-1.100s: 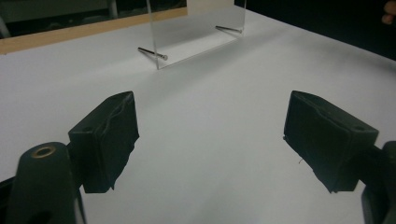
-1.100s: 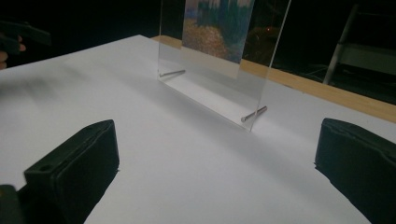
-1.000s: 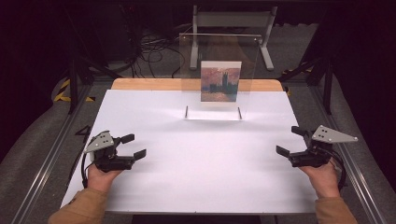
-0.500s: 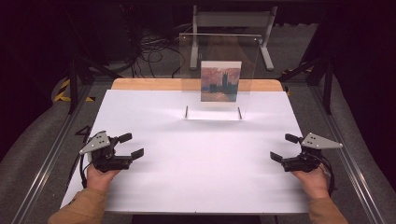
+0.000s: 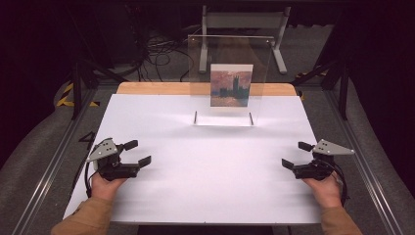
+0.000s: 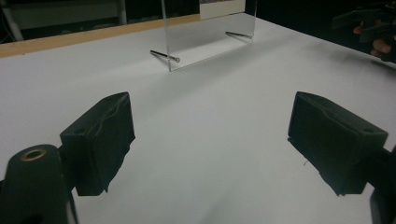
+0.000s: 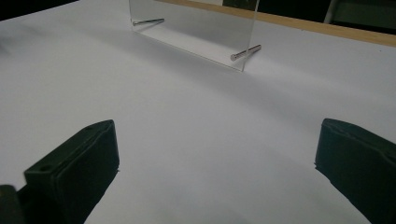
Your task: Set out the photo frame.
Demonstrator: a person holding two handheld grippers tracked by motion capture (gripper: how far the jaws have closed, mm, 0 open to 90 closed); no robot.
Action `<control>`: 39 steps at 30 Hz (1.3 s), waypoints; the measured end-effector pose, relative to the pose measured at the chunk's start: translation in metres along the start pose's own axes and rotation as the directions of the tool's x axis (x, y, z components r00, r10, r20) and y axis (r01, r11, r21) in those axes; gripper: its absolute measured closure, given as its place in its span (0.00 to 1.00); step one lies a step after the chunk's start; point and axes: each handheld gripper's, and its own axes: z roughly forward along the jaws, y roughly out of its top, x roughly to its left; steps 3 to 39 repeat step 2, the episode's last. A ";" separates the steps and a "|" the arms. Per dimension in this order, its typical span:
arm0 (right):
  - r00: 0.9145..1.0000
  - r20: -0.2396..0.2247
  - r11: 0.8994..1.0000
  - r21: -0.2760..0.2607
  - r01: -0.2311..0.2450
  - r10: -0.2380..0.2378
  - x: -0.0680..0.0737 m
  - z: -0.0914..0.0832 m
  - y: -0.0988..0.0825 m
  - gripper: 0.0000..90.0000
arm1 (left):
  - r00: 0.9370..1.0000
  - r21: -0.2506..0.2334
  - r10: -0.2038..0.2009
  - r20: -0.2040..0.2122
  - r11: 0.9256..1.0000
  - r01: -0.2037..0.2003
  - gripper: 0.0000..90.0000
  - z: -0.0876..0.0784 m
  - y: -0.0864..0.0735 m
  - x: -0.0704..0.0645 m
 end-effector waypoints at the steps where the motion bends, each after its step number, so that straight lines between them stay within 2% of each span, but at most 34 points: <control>1: 1.000 -0.001 1.000 -0.001 0.000 0.000 0.000 0.000 0.000 0.00 | 1.000 0.002 0.004 -0.001 1.000 -0.004 0.16 0.000 0.000 0.000; 39: 1.000 0.000 1.000 -0.002 0.001 -0.001 0.000 0.000 0.000 0.00 | 1.000 0.002 0.001 -0.004 1.000 -0.001 0.16 0.000 0.000 0.000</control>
